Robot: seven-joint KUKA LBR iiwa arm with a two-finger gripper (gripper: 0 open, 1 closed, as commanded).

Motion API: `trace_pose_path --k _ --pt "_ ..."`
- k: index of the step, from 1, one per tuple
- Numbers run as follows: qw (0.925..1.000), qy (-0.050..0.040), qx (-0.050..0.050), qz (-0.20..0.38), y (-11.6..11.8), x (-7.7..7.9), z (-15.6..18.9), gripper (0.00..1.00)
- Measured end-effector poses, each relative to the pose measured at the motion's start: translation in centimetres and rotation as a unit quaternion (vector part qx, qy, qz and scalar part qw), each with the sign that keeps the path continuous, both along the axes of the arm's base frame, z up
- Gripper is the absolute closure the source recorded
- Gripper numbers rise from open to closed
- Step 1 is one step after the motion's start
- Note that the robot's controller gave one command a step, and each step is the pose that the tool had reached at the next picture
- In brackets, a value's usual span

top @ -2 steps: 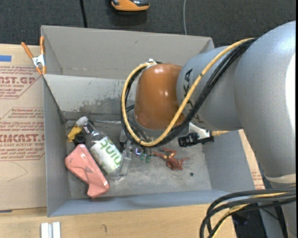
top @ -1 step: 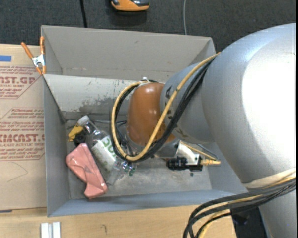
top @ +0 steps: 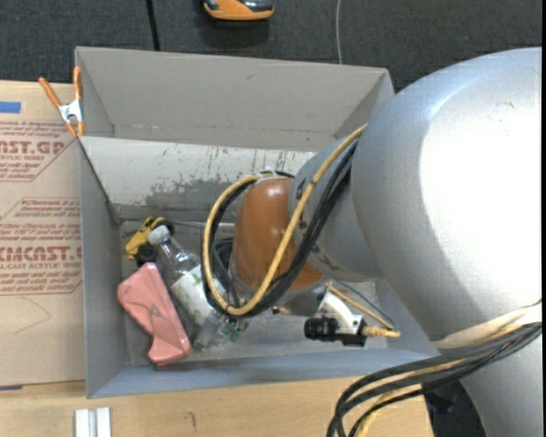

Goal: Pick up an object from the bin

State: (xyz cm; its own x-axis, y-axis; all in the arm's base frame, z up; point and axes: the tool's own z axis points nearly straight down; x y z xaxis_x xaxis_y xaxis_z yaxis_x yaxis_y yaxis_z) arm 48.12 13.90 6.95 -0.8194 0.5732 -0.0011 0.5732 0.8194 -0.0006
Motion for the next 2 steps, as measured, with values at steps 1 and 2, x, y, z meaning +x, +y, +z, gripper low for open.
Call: trace_pose_path --k 1,2 --pt "1.0000 0.0000 0.000 0.000 0.00 0.00 0.00 1.00" --pt "1.0000 0.0019 0.000 0.000 -0.03 -0.10 0.31 1.00"
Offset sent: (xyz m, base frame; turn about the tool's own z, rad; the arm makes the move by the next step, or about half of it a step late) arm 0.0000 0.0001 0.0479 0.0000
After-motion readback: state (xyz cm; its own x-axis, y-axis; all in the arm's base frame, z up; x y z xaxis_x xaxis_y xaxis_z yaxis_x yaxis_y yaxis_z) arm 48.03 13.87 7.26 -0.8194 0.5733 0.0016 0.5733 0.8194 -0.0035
